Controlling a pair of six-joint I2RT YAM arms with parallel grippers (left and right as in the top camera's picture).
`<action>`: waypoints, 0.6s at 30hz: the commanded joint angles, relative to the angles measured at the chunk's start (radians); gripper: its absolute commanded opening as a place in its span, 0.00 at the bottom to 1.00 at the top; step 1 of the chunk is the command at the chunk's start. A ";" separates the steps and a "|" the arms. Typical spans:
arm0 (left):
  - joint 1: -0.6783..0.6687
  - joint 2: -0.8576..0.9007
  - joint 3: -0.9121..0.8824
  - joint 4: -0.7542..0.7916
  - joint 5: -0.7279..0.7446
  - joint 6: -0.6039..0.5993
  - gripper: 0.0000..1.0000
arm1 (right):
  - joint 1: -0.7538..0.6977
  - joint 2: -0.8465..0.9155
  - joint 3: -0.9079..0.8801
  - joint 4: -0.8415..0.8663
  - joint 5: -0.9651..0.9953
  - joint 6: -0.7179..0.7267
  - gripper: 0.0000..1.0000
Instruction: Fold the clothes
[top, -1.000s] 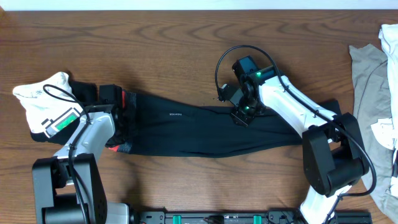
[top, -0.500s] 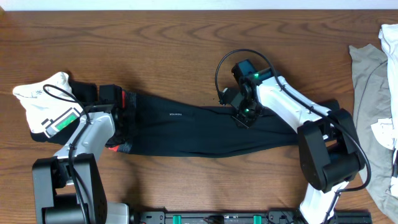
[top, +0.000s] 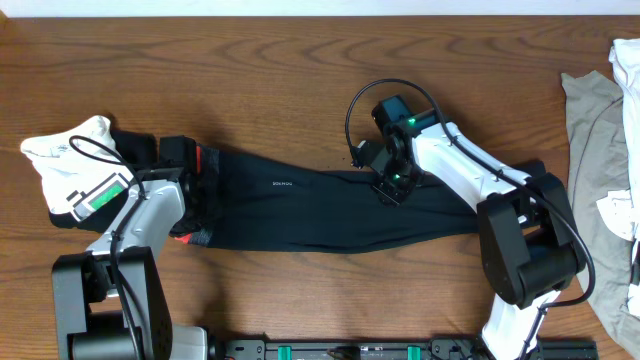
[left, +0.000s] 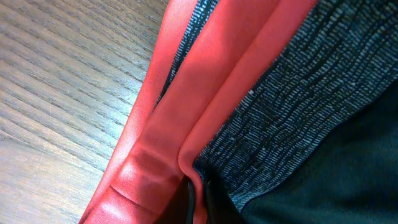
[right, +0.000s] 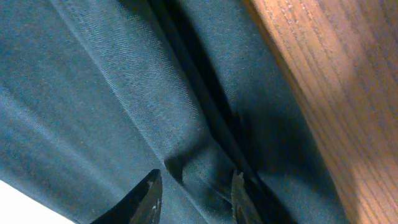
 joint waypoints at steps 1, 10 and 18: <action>0.013 0.052 -0.061 -0.027 -0.038 0.020 0.06 | 0.002 0.011 -0.008 0.004 0.018 -0.003 0.33; 0.013 0.052 -0.061 -0.027 -0.038 0.020 0.06 | 0.002 0.012 -0.011 0.022 0.063 0.000 0.35; 0.013 0.052 -0.061 -0.027 -0.038 0.020 0.06 | 0.002 0.012 -0.016 0.018 0.062 0.000 0.39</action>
